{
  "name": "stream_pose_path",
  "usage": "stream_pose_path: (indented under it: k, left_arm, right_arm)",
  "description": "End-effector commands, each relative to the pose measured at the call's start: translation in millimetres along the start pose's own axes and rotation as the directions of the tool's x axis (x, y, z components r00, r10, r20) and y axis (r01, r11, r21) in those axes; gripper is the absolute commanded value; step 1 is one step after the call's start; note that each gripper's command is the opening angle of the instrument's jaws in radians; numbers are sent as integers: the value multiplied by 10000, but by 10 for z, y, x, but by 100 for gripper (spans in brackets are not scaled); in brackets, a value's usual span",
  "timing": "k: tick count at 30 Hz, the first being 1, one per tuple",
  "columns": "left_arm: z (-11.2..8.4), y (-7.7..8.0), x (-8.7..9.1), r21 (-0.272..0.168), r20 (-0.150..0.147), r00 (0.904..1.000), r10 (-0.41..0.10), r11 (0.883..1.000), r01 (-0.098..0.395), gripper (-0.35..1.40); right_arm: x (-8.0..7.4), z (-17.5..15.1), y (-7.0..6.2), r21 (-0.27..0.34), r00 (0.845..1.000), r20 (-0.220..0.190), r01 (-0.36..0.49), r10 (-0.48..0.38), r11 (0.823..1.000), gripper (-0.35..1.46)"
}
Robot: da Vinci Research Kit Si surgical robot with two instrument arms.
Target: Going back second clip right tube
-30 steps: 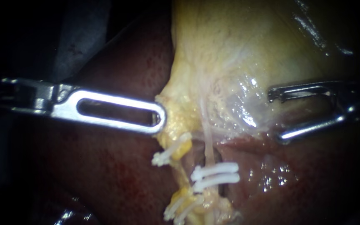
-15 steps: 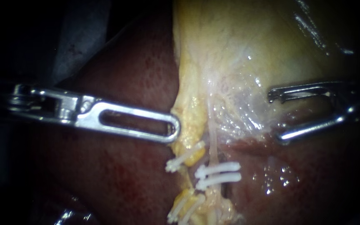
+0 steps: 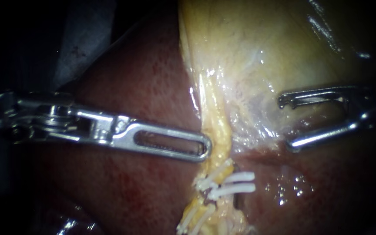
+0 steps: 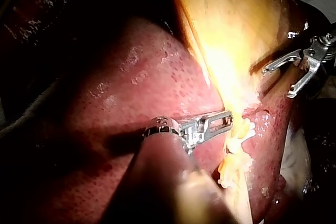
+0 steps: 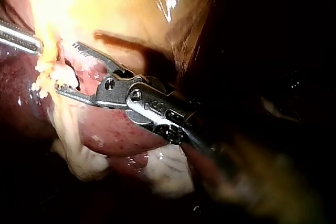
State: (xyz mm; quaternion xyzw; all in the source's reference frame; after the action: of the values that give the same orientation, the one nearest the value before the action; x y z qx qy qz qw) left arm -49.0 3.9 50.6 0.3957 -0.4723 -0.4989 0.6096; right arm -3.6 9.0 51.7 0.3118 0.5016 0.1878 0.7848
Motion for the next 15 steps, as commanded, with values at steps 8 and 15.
stream_pose_path:
  k: [8,15]
  left_arm:
    - [-2,-1,-1,29,-10,10000,-19,10000,20,-35]
    - [-3,-2,-2,37,-15,10000,-27,10000,27,-35]
  right_arm:
    - [-1,1,0,-7,10000,0,3,-3,10000,54]
    - [-1,1,0,-9,10000,0,6,-6,10000,54]
